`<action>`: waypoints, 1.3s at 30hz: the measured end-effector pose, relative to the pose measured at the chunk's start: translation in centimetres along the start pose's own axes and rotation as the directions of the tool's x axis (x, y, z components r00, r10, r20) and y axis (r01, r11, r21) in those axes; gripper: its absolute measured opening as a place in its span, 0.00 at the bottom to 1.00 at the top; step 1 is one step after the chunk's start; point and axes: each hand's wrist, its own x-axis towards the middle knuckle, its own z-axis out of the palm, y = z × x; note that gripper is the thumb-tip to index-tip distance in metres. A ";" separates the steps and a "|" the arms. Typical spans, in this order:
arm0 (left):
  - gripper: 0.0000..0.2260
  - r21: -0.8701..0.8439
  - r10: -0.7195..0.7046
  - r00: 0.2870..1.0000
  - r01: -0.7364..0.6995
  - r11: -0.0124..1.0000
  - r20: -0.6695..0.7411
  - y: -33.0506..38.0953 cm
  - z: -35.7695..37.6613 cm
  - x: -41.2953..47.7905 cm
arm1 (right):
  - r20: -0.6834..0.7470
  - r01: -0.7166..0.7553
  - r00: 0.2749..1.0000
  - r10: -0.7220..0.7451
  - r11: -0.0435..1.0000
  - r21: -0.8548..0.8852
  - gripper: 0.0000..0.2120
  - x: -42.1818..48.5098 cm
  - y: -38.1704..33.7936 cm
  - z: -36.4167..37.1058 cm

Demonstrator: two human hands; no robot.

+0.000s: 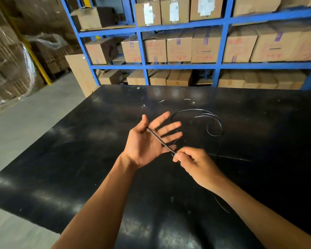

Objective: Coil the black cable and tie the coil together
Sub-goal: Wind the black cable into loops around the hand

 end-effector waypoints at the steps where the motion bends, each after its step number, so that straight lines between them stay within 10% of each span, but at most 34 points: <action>1: 0.31 -0.017 0.000 0.999 0.000 1.000 0.043 0.5 0.0 -0.1 | 0.000 0.005 1.000 -0.005 1.000 -0.014 0.11 0.1 0.1 -0.1; 9: 0.28 -0.086 -0.016 0.953 0.044 0.995 0.301 2.5 -1.0 -0.3 | -0.023 0.013 1.000 -0.015 0.996 -0.091 0.12 0.5 0.5 0.6; 15: 0.28 -0.046 -0.179 0.864 0.227 0.973 0.471 2.6 -1.0 -1.4 | 0.017 0.051 0.999 -0.049 0.879 -0.474 0.09 1.9 2.7 -0.7; 26: 0.30 0.260 -0.634 0.674 0.579 0.772 0.380 -0.2 -2.8 -4.2 | 0.085 0.165 0.982 -0.166 0.562 -0.810 0.07 9.5 -3.0 -6.2; 39: 0.30 -0.061 -0.337 0.942 0.335 0.940 -0.013 3.2 -6.6 -2.5 | 0.058 0.085 0.996 -0.074 0.460 -0.884 0.14 3.3 -10.8 -3.8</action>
